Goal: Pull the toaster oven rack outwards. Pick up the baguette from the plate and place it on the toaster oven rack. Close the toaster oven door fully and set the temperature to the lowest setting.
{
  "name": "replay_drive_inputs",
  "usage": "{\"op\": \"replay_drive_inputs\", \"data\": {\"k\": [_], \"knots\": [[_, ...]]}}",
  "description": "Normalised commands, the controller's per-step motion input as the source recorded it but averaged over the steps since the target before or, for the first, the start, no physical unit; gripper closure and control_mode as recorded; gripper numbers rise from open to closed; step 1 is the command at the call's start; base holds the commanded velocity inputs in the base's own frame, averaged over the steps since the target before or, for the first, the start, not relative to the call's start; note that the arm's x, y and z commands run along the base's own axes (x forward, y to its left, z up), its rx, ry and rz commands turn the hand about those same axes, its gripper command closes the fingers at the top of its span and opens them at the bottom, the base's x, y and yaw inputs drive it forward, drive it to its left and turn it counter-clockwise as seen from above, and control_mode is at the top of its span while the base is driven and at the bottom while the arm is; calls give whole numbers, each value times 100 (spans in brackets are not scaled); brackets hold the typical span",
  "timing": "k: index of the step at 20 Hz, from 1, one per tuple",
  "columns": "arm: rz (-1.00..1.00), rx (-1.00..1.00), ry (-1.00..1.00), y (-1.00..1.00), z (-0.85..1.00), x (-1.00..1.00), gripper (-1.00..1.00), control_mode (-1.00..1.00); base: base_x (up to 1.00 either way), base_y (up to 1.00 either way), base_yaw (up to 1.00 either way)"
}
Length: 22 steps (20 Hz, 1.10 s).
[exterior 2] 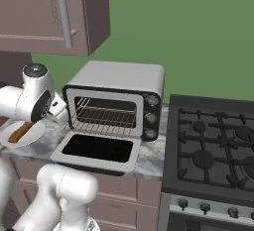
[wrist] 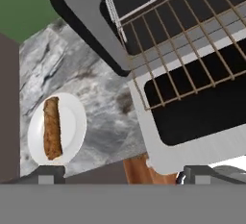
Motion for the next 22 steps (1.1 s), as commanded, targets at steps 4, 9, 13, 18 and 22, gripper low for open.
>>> {"op": "replay_drive_inputs", "data": {"k": [4, 9, 13, 18, 22], "knots": [[15, -10, 36, 84, 11, 39, -100, -100, 0, 0, 0], [6, -4, 24, 66, -6, 51, -100, -100, 0, 0, 0], [0, -13, 5, 58, -43, 32, -100, -100, 0, 0, 0], [0, -18, 0, 58, -75, 3, -100, -100, 0, 0, 0], [0, -15, -2, 54, -71, 0, -100, -100, 0, 0, 0]]}}
